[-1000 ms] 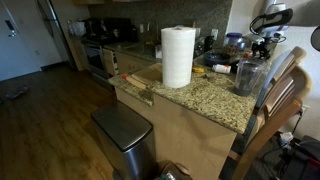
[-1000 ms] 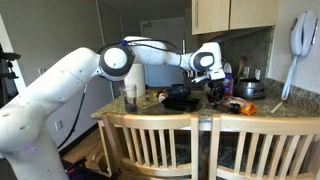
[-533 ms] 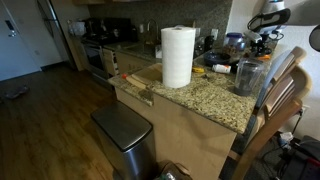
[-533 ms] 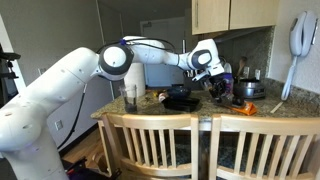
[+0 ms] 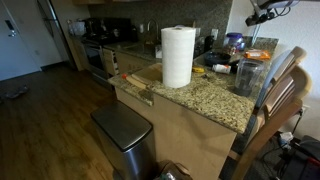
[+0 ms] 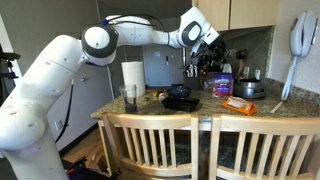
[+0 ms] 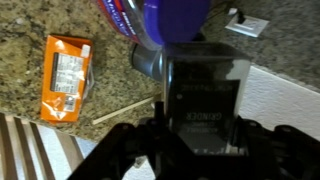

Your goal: Put the spice container in the black bowl

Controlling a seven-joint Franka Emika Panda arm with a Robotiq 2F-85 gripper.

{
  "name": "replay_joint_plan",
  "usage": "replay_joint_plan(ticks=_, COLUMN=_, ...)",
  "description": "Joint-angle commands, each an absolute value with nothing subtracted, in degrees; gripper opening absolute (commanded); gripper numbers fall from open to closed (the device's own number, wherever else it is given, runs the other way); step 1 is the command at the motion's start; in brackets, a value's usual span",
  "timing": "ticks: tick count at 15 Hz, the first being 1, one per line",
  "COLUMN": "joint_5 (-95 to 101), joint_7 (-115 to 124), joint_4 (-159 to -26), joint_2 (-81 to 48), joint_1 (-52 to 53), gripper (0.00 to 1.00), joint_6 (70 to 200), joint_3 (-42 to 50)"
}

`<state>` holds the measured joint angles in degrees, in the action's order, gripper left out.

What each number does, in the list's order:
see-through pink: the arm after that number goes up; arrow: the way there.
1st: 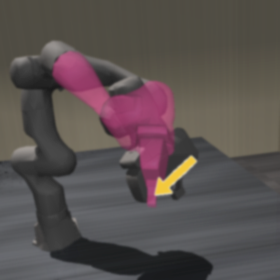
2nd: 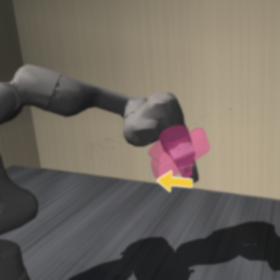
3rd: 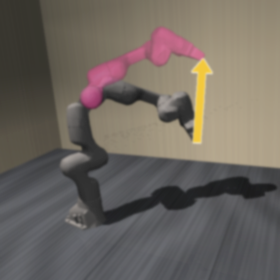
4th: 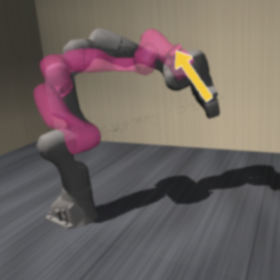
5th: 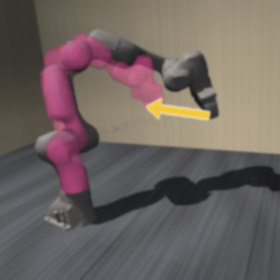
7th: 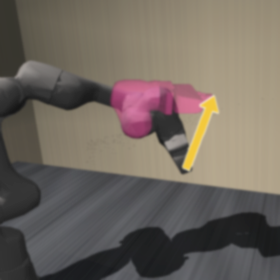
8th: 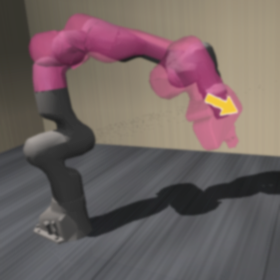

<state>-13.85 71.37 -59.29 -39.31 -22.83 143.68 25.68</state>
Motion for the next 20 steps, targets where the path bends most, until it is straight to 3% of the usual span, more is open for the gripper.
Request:
replay_joint_plan(ticks=1, joint_5=-19.86, joint_7=57.98, joint_4=-68.41, joint_2=-27.61, joint_1=-24.21, gripper=0.32, joint_6=143.74, joint_3=18.73)
replay_joint_plan(ticks=12, joint_5=-23.12, joint_7=30.03, joint_4=-82.15, joint_2=-17.66, joint_1=-23.00, gripper=0.32, joint_6=129.28, joint_3=11.52)
replay_joint_plan(ticks=17, joint_5=-17.68, joint_7=31.66, joint_4=-94.41, joint_2=-15.66, joint_1=-17.47, gripper=0.32, joint_6=154.83, joint_3=12.34)
replay_joint_plan(ticks=20, joint_5=-15.32, joint_7=32.14, joint_4=-99.62, joint_2=-15.45, joint_1=-13.57, gripper=0.32, joint_6=163.74, joint_3=13.73)
